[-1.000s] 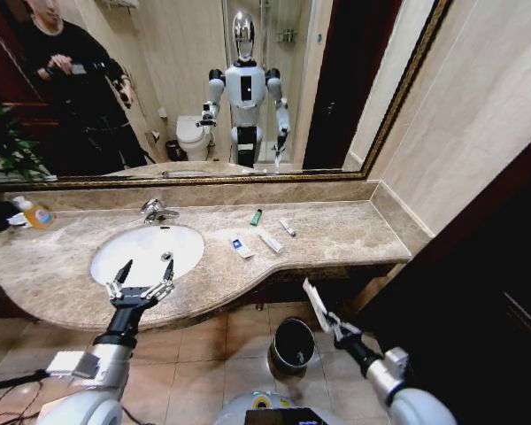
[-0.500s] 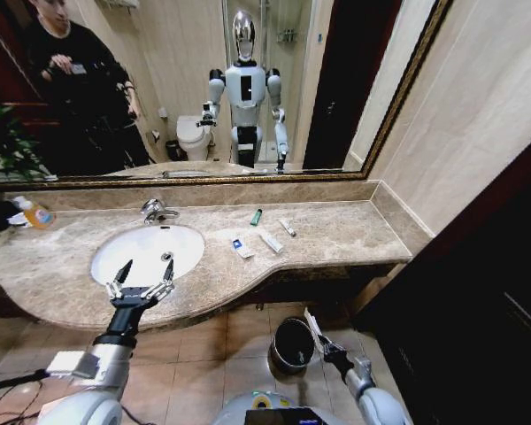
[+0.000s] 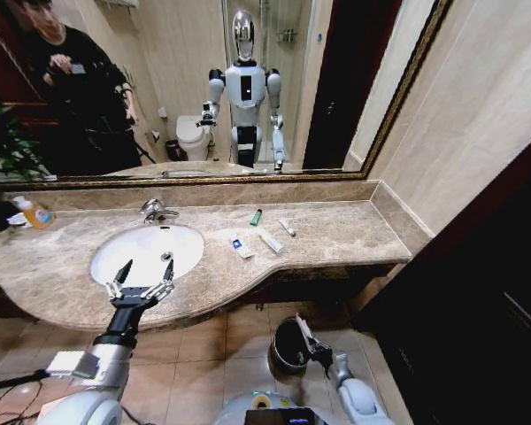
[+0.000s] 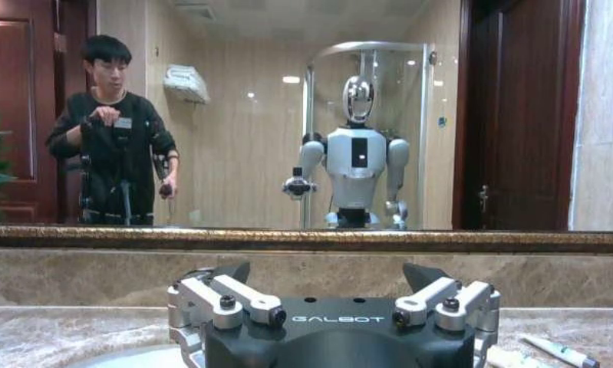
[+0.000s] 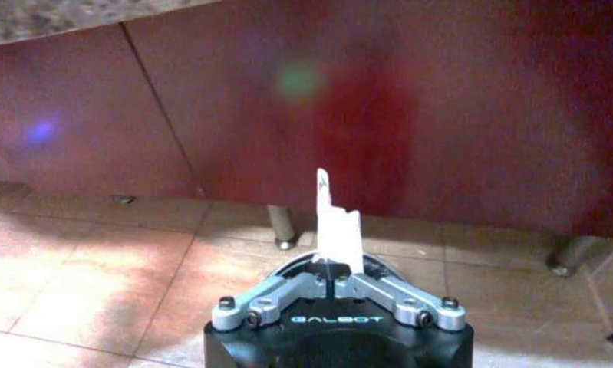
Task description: Pick up the trash from the sink and place it in the trash bin.
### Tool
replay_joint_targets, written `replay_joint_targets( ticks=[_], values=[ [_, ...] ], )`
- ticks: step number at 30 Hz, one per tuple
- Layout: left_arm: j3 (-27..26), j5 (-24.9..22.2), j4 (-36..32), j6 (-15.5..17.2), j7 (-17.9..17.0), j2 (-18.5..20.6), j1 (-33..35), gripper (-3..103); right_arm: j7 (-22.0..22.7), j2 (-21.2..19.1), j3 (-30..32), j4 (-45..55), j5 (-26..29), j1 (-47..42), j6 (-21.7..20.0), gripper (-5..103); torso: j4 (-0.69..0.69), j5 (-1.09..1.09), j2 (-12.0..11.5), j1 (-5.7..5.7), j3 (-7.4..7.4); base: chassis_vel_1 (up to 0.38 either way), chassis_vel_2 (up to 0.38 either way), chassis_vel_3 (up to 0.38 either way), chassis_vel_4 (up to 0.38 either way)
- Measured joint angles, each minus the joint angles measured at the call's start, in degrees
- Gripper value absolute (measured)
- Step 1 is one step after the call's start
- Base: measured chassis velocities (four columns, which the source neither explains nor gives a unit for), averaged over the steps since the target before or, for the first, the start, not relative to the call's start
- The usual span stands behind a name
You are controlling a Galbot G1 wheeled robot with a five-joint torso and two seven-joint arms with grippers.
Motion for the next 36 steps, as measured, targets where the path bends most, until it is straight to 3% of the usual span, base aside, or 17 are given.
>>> replay_joint_targets(
  ticks=[8,14,16,19,20,22,26,27,28,29,31,34,36],
  values=[
    [0.0,0.0,0.0,0.0,0.0,0.0,0.0,100,-0.08,2.45,0.87,-1.96,-3.33,-0.06,1.62,0,0.0,0.0,0.0,-0.01,0.0,0.0,0.0,0.0,0.0],
    [0.0,0.0,0.0,0.0,0.0,0.0,0.0,100,-0.47,2.9,0.98,-1.96,-4.7,0.23,1.37,27,0.0,0.0,0.0,-0.01,0.0,0.0,0.0,0.0,0.0],
    [0.0,0.0,0.0,0.0,0.0,0.0,0.0,100,-0.47,2.91,0.98,-1.96,-4.76,0.23,1.35,27,0.0,0.0,0.0,-0.01,0.0,0.0,0.0,0.0,0.0],
    [0.0,0.0,0.0,0.0,0.0,0.0,0.0,100,-0.31,2.9,1.03,-1.66,-4.9,-0.11,1.45,44,0.0,0.0,0.0,0.0,0.0,0.0,0.0,0.0,0.0],
    [0.0,0.0,0.0,0.0,0.0,0.0,0.0,100,-0.31,2.9,1.03,-1.66,-4.9,-0.11,1.45,44,0.0,0.0,0.0,0.0,0.0,0.0,0.0,0.0,0.0],
    [0.0,0.0,0.0,0.0,0.0,0.0,0.0,100,0.22,2.13,0.96,0.71,-3.69,-1.58,1.46,55,0.0,0.01,0.0,-0.01,0.0,0.0,0.0,0.0,0.0],
    [0.0,0.0,0.0,0.0,0.0,0.0,0.0,100,0.26,1.26,0.88,2.86,-2.57,-2.84,1.43,60,0.0,0.01,0.0,-0.01,0.0,0.0,0.0,0.0,0.0],
    [0.0,0.0,0.0,0.0,0.0,0.0,0.0,100,0.11,0.15,0.84,5.59,-1.34,-4.42,1.43,71,0.0,0.0,0.0,-0.01,0.0,0.0,0.0,0.0,0.0],
    [0.0,0.0,0.0,0.0,0.0,0.0,0.0,100,0.03,-0.12,0.84,6.57,-0.83,-4.94,1.47,71,0.0,0.0,0.0,-0.01,0.0,0.0,0.0,0.0,0.0],
    [0.0,0.0,0.0,0.0,0.0,0.0,0.0,100,-0.01,-0.76,0.87,9.39,0.95,-6.33,1.56,82,0.0,0.01,0.0,-0.01,0.0,0.0,0.0,0.0,0.0],
    [0.0,0.0,0.0,0.0,0.0,0.0,0.0,100,0.05,-0.86,0.93,10.16,1.33,-6.66,1.72,82,0.0,0.0,0.0,-0.01,0.0,0.0,0.0,0.0,0.0],
    [0.0,0.0,0.0,0.0,0.0,0.0,0.0,100,1.51,-1.51,1.73,14.9,3.29,-8.97,4.23,96,0.0,0.01,0.0,-0.01,0.0,0.0,0.0,0.0,0.0],
    [0.0,0.0,0.0,0.0,0.0,0.0,0.0,100,1.68,-1.8,2.24,17.01,4.11,-10.25,4.7,99,0.0,0.0,0.0,-0.01,0.0,0.0,0.0,0.0,0.0]
  ],
)
